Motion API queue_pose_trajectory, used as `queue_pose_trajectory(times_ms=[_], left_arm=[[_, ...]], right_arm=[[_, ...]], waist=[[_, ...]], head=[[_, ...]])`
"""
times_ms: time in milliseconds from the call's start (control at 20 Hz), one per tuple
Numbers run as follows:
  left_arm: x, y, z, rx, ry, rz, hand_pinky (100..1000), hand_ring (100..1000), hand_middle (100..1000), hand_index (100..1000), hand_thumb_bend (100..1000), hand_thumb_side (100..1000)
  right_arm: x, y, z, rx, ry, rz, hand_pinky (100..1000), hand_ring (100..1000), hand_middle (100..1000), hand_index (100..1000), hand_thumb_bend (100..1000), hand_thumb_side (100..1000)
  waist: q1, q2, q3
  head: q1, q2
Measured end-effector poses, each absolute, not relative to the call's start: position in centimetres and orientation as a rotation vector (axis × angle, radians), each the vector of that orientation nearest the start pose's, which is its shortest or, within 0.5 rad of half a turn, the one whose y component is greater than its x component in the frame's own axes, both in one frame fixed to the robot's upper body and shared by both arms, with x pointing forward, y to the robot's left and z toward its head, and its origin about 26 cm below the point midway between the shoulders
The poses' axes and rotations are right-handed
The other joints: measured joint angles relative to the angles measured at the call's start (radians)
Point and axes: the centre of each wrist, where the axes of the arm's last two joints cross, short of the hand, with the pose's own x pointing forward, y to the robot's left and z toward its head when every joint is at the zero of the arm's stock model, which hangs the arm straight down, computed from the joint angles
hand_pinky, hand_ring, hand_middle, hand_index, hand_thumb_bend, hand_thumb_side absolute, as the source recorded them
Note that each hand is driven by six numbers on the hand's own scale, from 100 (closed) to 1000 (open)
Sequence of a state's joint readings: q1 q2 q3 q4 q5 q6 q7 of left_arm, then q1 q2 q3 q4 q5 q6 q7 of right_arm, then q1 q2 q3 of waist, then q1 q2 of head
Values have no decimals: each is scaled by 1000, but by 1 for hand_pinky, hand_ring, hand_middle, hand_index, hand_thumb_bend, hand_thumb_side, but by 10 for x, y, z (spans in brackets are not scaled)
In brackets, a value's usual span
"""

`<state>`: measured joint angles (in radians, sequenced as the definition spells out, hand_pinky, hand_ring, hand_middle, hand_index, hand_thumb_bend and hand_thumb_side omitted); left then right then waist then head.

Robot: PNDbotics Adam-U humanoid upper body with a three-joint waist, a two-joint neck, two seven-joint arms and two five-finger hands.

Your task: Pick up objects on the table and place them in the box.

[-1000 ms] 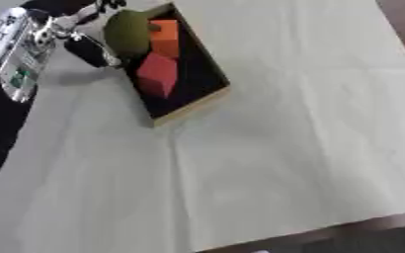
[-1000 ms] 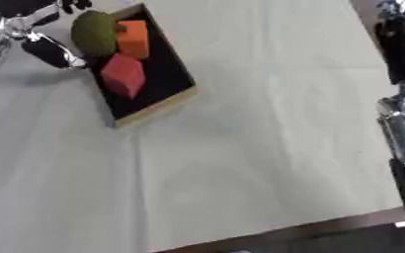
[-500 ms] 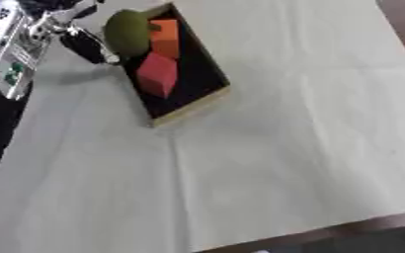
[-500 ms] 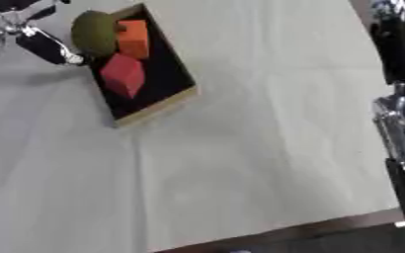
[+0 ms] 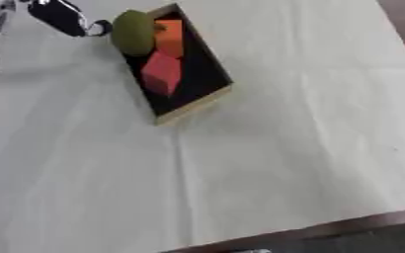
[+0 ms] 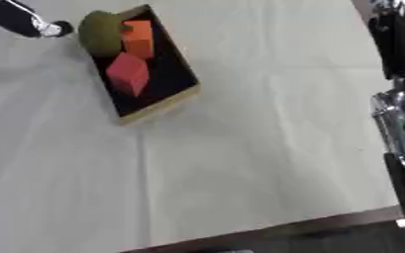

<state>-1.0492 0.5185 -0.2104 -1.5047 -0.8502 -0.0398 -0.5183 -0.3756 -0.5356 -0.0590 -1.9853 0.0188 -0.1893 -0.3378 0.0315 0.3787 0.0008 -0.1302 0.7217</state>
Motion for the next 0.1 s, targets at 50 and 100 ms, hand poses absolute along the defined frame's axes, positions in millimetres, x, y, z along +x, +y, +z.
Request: queue_pose_trajectory(times_ms=[50,100], left_arm=[[386,208,360,-1555,2512,2084,839,793,798,893,344,384],[375,213,362,-1539,2562,2017,838,791,797,893,341,382]], right_arm=[[302,-298,248,684,3551,-238,865,787,759,886,100,650],[302,-299,248,692,3546,-236,865,787,760,886,100,650]], waist=[[-4,-3,1],[-10,-7,2]], head=[[-7,0],[-16,0]])
